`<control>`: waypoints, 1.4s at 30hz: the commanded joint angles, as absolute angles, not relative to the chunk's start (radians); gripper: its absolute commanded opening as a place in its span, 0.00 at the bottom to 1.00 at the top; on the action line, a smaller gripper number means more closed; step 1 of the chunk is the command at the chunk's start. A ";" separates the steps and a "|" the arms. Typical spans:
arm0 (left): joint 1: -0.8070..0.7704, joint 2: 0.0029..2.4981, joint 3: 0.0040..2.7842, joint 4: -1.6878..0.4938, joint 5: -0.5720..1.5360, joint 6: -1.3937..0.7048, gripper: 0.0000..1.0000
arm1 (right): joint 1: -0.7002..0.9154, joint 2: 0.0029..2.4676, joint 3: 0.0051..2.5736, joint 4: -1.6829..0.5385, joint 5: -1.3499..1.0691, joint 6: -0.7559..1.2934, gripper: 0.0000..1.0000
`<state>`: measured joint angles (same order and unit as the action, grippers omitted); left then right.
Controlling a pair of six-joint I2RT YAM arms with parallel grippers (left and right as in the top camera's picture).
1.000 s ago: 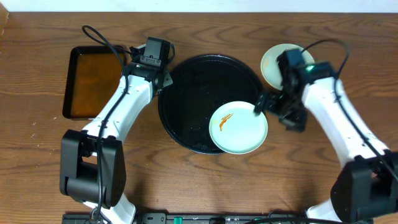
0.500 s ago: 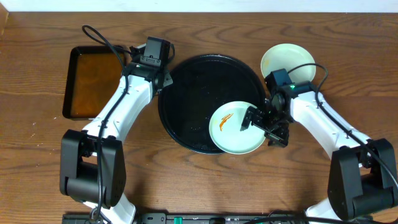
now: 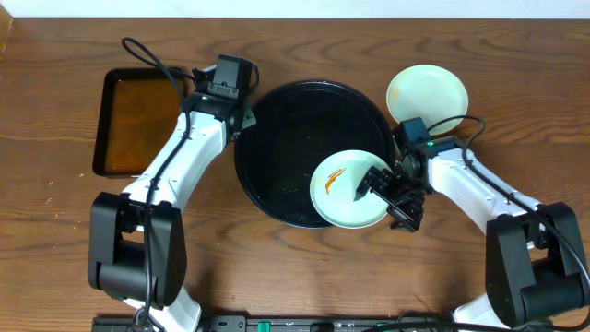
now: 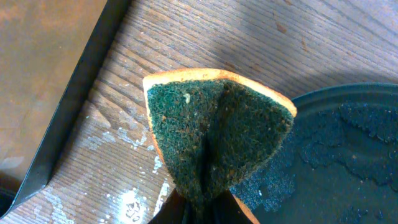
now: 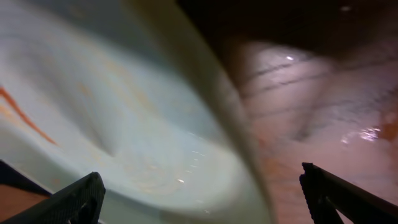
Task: Clean dirty plates on tray and stack at the side
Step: 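Drag the second green plate toward the tray center with the right gripper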
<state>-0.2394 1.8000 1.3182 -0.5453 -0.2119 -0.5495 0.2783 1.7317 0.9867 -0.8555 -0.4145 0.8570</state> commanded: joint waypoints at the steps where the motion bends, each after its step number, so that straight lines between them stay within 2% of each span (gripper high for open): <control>1: -0.240 1.797 1.312 -0.545 -0.217 -0.558 0.08 | 0.292 1.727 0.984 -0.844 -0.434 0.879 0.99; 4: -0.240 1.797 1.312 -0.545 -0.217 -0.558 0.08 | 0.292 1.728 0.984 -0.841 -0.430 0.879 0.81; 8: -0.240 1.797 1.312 -0.545 -0.217 -0.558 0.08 | 0.292 1.728 0.984 -0.841 -0.420 0.879 0.76; 12: -0.240 1.797 1.312 -0.545 -0.217 -0.558 0.08 | 0.295 1.728 0.984 -0.840 -0.419 0.879 0.50; 18: -0.240 1.797 1.312 -0.545 -0.217 -0.558 0.08 | 0.295 1.728 0.985 -0.821 -0.422 0.878 0.34; 20: -0.240 1.797 1.312 -0.545 -0.217 -0.558 0.08 | 0.295 1.728 0.991 -0.814 -0.428 0.873 0.22; 21: -0.240 1.797 1.312 -0.545 -0.217 -0.558 0.08 | 0.295 1.728 0.996 -0.812 -0.428 0.862 0.07; 22: -0.240 1.797 1.312 -0.545 -0.217 -0.558 0.08 | 0.295 1.728 1.003 -0.810 -0.428 0.849 0.01; 34: -0.240 1.797 1.312 -0.545 -0.217 -0.558 0.08 | 0.295 1.728 1.130 -0.766 -0.418 0.724 0.01; 42: -0.240 1.797 1.312 -0.545 -0.217 -0.558 0.08 | 0.294 1.738 1.137 -0.522 -0.251 0.625 0.02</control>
